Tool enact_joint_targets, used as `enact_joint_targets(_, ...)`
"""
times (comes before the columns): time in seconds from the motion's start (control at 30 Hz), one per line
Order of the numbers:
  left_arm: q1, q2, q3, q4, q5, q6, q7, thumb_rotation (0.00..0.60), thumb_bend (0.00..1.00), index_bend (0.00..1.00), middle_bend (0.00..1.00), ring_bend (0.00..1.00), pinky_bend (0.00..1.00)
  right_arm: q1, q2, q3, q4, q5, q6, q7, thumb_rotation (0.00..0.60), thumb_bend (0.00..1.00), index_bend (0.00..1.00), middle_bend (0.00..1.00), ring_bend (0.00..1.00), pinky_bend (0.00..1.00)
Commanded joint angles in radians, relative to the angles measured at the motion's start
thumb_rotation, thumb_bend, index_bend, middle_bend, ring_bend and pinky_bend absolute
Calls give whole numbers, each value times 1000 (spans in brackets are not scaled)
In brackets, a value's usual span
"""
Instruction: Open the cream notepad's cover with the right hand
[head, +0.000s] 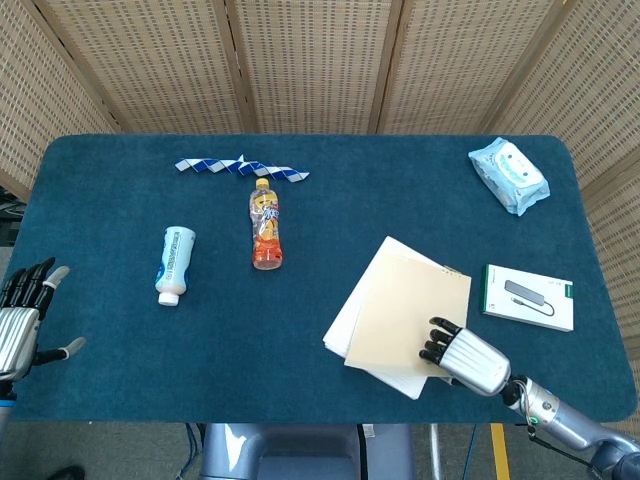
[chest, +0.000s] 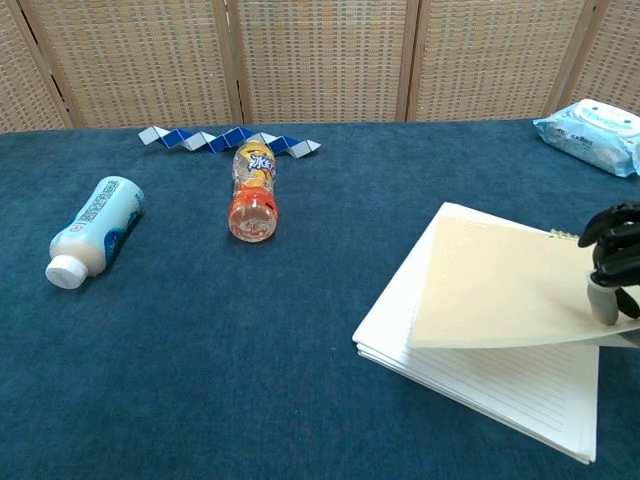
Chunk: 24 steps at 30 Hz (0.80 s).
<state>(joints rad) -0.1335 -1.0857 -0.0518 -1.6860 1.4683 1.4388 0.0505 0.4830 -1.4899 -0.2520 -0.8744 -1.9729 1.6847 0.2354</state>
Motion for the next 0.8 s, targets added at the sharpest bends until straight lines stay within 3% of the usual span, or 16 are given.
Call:
enact_joint_targets(0.03,-1,1,-1,-1,0,-1,0,600,0,0,0,0,0,28,59,86,-132,108,-45,70,600,505,665,639,485,312)
enact_joint_targets(0.17,-2,1,-3,-1,-6,-4,-2,600,0,0,0,0,0,64,119,206,-287,292,-178,140,600,511,671,645,492,317)
enact_joint_targets(0.33,-8,2,-8,2,-18,-15,-2,600,0,0,0,0,0,100,146,318,-332,459,-309,145,600,517,674,649,495,321)
enact_joint_targets(0.53,-16,3,-16,4,-33,-29,-7,600,0,0,0,0,0,144,114,434,-234,652,-476,133,600,517,676,651,496,324)
enact_joint_targets(0.6,-24,2,-24,8,-53,-46,-7,600,0,0,0,0,0,172,88,470,-142,733,-578,118,600,517,677,652,497,328)
enact_joint_targets(0.8,-51,-12,-48,21,-125,-99,19,600,0,0,0,0,0,233,0,522,127,839,-772,106,600,517,678,653,498,328)
